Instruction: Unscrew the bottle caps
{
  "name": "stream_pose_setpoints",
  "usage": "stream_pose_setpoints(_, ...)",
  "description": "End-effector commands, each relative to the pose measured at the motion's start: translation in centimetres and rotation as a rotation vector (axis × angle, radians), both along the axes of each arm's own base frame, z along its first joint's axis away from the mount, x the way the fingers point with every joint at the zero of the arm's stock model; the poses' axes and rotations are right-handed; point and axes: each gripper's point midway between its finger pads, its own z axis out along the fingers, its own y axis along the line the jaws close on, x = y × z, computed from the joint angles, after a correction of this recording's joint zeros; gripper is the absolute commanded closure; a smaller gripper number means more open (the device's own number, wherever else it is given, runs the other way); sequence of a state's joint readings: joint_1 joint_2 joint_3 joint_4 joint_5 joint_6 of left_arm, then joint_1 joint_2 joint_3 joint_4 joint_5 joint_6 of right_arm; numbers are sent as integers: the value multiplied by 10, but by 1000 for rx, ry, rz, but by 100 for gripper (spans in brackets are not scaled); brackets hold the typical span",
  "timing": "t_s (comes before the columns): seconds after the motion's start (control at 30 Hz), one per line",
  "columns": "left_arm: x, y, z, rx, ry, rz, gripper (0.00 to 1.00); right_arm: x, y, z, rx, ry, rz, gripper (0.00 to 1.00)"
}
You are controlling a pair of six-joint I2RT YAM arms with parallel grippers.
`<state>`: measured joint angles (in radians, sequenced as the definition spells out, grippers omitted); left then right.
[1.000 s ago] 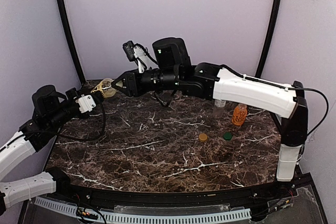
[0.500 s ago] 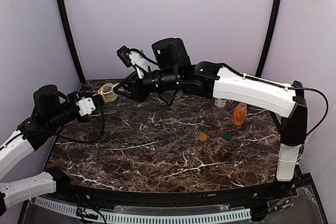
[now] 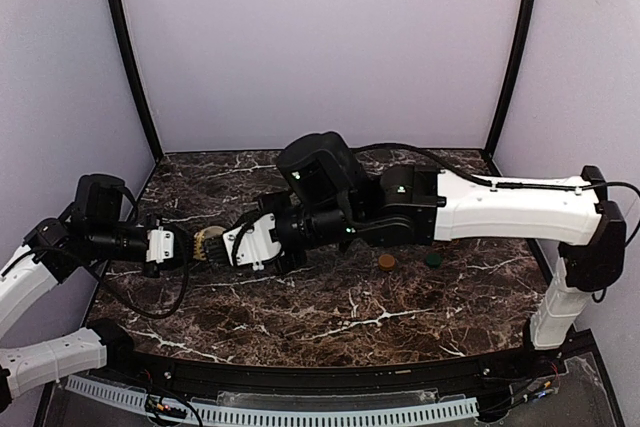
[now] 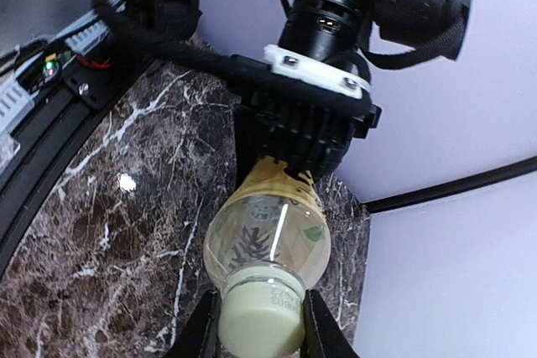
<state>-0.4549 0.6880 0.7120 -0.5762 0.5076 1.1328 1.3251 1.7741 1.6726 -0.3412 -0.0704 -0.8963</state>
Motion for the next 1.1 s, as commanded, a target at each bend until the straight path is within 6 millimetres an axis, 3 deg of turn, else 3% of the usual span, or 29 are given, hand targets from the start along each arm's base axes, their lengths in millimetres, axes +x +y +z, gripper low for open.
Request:
stream_pose_setpoints(0.0, -25, 1, -14, 49, 78, -93, 71, -6, -9, 0, -84, -309, 64, 100)
stream_pose_setpoints(0.3, -27, 5, -23, 79, 79, -99, 71, -10, -12, 1, -154, -520, 86, 100)
stream_pose_setpoints(0.63, -32, 0, -13, 31, 82, -116, 71, -7, 0, -1, -134, -555, 68, 99)
stream_pose_setpoints(0.8, -35, -2, -8, 10, 85, -126, 72, -4, 4, 1, -106, -557, 47, 55)
stream_pose_setpoints(0.87, -35, -2, -8, 9, 84, -125, 72, -3, 4, 3, -97, -554, 36, 42)
stream_pose_setpoints(1.07, -25, -1, -5, -8, 87, -63, 73, 0, 3, 11, -59, -544, 4, 28)
